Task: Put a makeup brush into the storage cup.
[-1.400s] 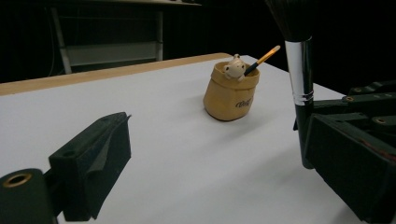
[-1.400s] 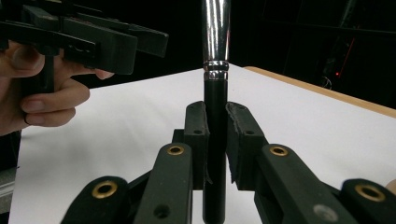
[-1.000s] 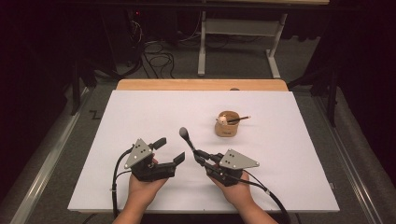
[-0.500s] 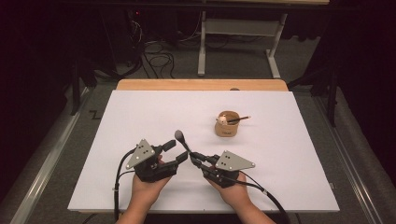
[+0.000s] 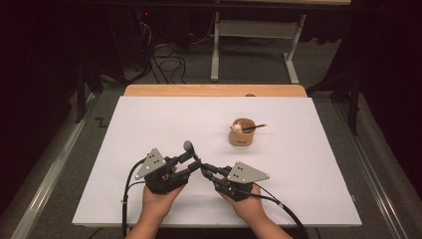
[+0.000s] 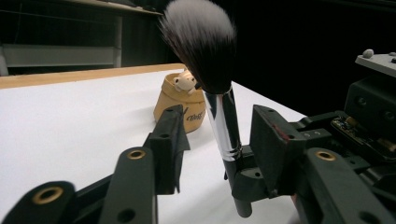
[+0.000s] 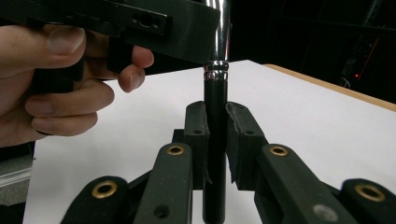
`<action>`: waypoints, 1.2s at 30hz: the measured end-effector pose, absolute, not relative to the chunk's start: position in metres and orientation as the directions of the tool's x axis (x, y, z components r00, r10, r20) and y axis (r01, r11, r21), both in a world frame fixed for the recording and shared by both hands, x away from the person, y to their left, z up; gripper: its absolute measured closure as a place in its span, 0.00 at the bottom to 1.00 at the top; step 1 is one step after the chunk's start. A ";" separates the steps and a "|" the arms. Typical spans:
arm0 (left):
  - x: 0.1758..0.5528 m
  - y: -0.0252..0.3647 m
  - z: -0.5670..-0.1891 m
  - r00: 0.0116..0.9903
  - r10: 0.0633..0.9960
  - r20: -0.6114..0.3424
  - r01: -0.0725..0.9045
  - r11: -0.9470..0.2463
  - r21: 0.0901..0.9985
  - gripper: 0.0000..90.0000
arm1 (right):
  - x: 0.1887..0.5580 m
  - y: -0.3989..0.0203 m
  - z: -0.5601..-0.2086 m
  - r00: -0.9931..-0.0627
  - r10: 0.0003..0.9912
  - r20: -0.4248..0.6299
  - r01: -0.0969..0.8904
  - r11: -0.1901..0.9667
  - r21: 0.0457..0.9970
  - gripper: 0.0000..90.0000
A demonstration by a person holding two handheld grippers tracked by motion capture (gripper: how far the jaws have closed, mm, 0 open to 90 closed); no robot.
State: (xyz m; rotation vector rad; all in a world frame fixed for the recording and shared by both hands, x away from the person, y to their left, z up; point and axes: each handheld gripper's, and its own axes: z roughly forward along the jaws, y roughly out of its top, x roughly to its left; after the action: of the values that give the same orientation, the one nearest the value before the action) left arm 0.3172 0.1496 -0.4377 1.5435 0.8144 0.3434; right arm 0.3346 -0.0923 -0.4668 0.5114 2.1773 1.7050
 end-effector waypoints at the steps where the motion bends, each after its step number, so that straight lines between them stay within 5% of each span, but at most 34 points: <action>1: 0.317 0.150 -0.438 0.702 0.666 -0.252 0.294 0.051 0.955 0.65 | 0.334 -0.092 -0.467 -0.883 0.469 -0.034 0.076 0.215 0.974 0.90; 16: 0.317 0.149 -0.438 0.708 0.661 -0.248 0.287 0.050 0.957 0.80 | 0.334 -0.090 -0.468 -0.880 0.473 -0.045 0.074 0.229 0.970 0.90; 36: 0.316 0.147 -0.438 0.732 0.630 -0.258 0.286 0.058 0.956 0.86 | 0.334 -0.089 -0.470 -0.880 0.472 -0.053 0.065 0.231 0.971 0.89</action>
State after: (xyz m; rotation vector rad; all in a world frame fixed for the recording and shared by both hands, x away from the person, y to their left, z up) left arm 0.3165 0.1468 -0.4380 1.5332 0.7757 0.3050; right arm 0.3337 -0.0894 -0.4697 0.4983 2.1742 1.6895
